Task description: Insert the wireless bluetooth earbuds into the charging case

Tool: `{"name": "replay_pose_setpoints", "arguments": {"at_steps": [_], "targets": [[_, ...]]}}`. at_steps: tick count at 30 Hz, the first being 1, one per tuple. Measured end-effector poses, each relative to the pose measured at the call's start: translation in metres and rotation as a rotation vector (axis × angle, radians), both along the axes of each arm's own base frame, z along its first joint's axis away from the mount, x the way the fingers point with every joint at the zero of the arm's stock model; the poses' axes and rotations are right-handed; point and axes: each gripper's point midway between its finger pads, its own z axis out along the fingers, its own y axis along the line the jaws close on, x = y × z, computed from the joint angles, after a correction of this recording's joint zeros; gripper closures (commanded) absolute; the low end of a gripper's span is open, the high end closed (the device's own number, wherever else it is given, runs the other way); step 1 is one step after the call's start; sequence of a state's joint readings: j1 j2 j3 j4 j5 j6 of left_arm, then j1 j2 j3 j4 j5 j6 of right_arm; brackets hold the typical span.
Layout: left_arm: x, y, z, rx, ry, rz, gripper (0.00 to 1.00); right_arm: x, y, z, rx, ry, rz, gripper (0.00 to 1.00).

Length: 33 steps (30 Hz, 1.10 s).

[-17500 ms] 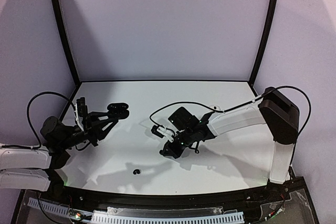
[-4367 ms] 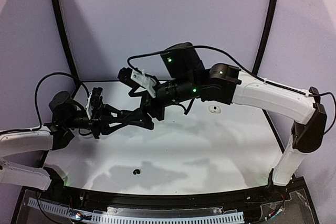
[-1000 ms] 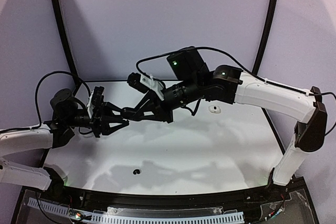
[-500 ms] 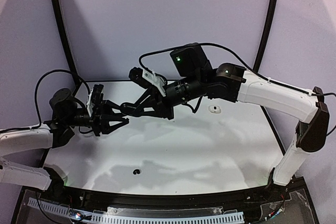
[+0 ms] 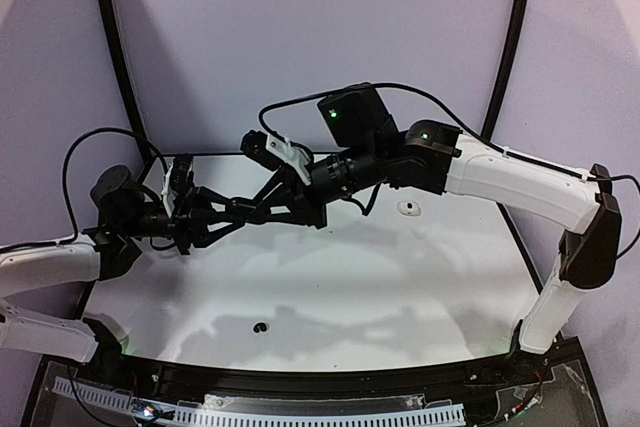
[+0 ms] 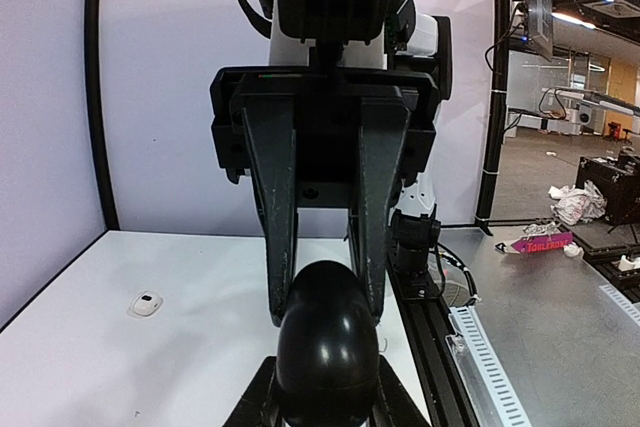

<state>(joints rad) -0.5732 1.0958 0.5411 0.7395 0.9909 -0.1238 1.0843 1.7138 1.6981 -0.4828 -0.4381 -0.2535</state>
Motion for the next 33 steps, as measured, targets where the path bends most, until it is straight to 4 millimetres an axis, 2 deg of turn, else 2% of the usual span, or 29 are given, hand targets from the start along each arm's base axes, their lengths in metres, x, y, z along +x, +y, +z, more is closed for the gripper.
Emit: {"name": "replay_pose_setpoints", "arguments": {"at_steps": [5, 19, 22, 24, 26, 30, 31, 33], "targets": [[0.000, 0.000, 0.000, 0.000, 0.002, -0.003, 0.73, 0.000, 0.000, 0.000, 0.001, 0.000, 0.000, 1.00], [0.000, 0.001, 0.010, -0.036, 0.038, -0.006, 0.74, -0.001, 0.002, 0.009, 0.039, -0.006, 0.005, 1.00], [0.000, 0.002, 0.015, -0.054, 0.037, -0.007, 0.80, -0.001, 0.002, 0.013, 0.058, -0.003, 0.000, 1.00], [0.000, 0.002, 0.016, -0.059, 0.033, -0.006, 0.94, -0.001, 0.002, 0.015, 0.063, 0.000, -0.002, 1.00], [0.000, 0.002, 0.017, -0.062, 0.030, -0.006, 0.98, -0.001, 0.002, 0.016, 0.066, -0.001, -0.003, 1.00], [-0.001, 0.002, 0.018, -0.064, 0.026, -0.007, 0.99, 0.000, 0.002, 0.016, 0.066, 0.001, -0.008, 0.67], [-0.001, 0.002, 0.018, -0.064, 0.026, -0.007, 0.99, 0.000, 0.002, 0.016, 0.066, -0.001, -0.010, 0.61], [-0.002, 0.002, 0.018, -0.063, 0.026, -0.013, 0.99, 0.002, 0.001, 0.016, 0.063, 0.003, -0.027, 0.57]]}}
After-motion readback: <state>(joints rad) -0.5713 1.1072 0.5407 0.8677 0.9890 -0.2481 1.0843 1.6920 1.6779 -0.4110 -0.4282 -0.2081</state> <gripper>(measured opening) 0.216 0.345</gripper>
